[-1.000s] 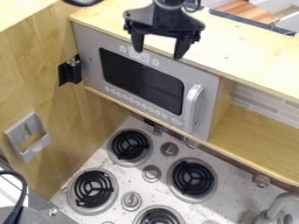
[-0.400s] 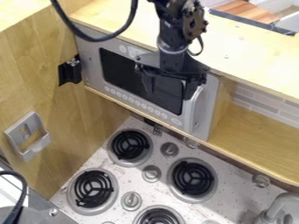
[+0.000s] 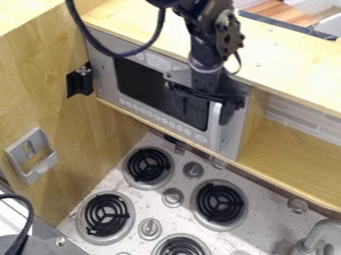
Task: Open microwave
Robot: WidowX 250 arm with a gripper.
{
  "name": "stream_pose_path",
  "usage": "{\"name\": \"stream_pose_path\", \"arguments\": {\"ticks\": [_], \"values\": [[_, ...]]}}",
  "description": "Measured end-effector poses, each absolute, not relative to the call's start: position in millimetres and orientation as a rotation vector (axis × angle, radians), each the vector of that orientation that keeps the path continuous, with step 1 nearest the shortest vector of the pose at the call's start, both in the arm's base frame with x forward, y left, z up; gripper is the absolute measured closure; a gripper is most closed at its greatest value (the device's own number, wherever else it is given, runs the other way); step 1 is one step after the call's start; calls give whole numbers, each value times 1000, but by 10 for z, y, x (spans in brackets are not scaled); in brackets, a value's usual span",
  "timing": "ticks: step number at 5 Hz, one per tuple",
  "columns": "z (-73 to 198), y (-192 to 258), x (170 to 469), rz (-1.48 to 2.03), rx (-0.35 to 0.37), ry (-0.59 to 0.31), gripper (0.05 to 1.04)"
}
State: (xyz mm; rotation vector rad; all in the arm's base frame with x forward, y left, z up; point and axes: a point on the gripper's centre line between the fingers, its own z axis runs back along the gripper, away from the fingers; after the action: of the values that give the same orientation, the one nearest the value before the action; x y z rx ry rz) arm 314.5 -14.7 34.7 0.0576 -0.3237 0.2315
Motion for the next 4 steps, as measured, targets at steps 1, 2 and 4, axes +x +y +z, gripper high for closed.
{"name": "stream_pose_path", "arguments": {"ticks": [1, 2, 4], "values": [[210, -229, 3161, 200, 48, -289, 85], [107, -257, 3262, 176, 49, -278, 85], [-28, -213, 3412, 192, 64, -279, 118]]}}
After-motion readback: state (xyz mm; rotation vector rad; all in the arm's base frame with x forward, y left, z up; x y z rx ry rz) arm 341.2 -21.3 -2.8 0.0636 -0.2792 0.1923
